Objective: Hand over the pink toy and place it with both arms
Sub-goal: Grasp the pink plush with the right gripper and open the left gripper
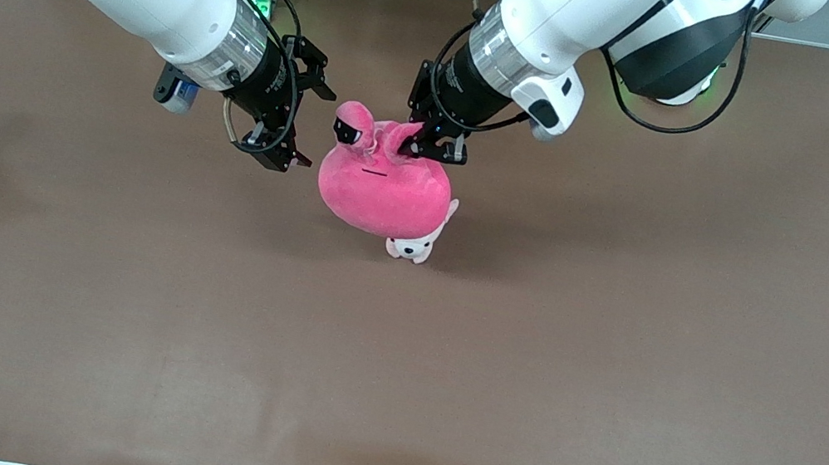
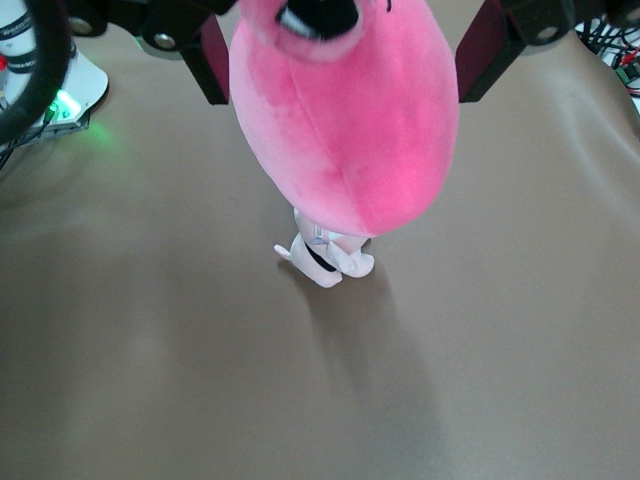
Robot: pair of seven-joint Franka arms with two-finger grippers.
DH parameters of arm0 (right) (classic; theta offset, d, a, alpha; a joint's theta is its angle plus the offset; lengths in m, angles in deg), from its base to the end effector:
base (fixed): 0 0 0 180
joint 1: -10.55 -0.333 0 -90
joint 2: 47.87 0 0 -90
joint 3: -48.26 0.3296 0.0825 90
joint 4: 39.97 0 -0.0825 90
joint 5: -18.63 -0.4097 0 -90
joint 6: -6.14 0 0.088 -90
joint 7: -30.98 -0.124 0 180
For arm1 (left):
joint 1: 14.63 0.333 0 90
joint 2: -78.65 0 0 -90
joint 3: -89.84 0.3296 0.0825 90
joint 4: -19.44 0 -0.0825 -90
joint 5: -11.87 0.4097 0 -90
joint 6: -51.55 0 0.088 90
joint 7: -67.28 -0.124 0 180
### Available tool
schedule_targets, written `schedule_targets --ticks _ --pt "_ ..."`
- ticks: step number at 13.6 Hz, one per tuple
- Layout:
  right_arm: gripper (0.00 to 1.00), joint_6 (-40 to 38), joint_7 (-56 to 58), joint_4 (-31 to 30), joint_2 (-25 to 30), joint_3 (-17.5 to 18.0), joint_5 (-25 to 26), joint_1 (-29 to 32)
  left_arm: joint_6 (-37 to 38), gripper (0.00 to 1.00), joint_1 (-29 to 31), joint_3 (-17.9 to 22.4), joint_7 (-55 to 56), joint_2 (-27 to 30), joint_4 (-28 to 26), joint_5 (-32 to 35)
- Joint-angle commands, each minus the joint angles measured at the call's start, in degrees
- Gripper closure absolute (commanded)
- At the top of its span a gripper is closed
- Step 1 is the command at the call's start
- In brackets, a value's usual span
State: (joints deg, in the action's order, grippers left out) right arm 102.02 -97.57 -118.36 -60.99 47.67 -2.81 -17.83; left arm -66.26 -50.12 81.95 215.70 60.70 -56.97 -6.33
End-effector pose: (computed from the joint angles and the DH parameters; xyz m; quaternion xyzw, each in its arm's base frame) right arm 0.5678 0.3474 0.5978 -0.6171 0.7640 0.1729 0.0745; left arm 0.5229 -0.5015 0.5996 0.5454 0.7952 -0.1916 0.1829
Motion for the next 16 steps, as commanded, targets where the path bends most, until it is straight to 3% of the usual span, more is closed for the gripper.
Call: schedule_targets --ticks 1,3,4,5,6,10,11,12,13,14,16 --pt "0.0 -0.2 -4.9 2.4 -0.9 -0.6 0.5 -1.9 -1.4 1.0 -1.9 0.6 2.4 -0.8 1.7 -0.9" --pt "0.0 1.7 -5.1 2.7 -1.6 -0.6 0.6 -1.9 -2.5 1.0 -2.7 0.7 3.3 -0.9 1.7 -0.9" --pt "0.06 1.7 -5.1 2.7 -2.2 -0.6 0.6 -2.0 -2.8 1.0 -2.7 0.7 3.4 -0.9 1.7 -0.9" --pt "0.45 1.5 -5.0 2.6 -2.2 -0.6 0.7 -2.6 -2.9 1.0 -2.9 0.7 3.5 -0.9 1.7 -0.9" --pt "0.99 1.6 -4.9 2.7 -2.3 -0.6 0.8 -2.4 -3.4 1.0 -2.9 0.6 3.8 -0.9 1.7 -0.9" --pt "1.0 1.3 -5.0 2.7 -2.8 -0.6 0.8 -1.8 -3.8 1.0 -3.1 0.6 3.8 -1.1 1.7 -0.9" --pt "1.0 1.1 -5.0 2.7 -2.8 -0.6 0.9 -1.7 -3.9 0.94 -3.0 0.5 3.8 -1.1 1.7 -0.9" --pt "1.0 1.1 -5.0 2.7 -2.8 -0.7 1.0 -1.6 -3.8 0.65 -3.0 0.5 4.0 -0.9 1.7 -0.9" --pt "1.0 1.1 -5.0 2.7 -2.8 -0.8 1.1 -1.5 -3.8 0.23 -3.0 0.6 4.1 -0.8 1.7 -0.9" --pt "1.0 1.1 -4.9 2.7 -2.9 -0.9 1.1 -1.2 -3.8 0.0 -2.9 0.7 4.1 -0.4 1.7 -0.9" --pt "1.0 1.1 -4.2 2.7 -2.9 -0.9 2.1 1.7 -3.8 0.0 -2.7 0.8 4.1 -0.1 1.6 -0.9"
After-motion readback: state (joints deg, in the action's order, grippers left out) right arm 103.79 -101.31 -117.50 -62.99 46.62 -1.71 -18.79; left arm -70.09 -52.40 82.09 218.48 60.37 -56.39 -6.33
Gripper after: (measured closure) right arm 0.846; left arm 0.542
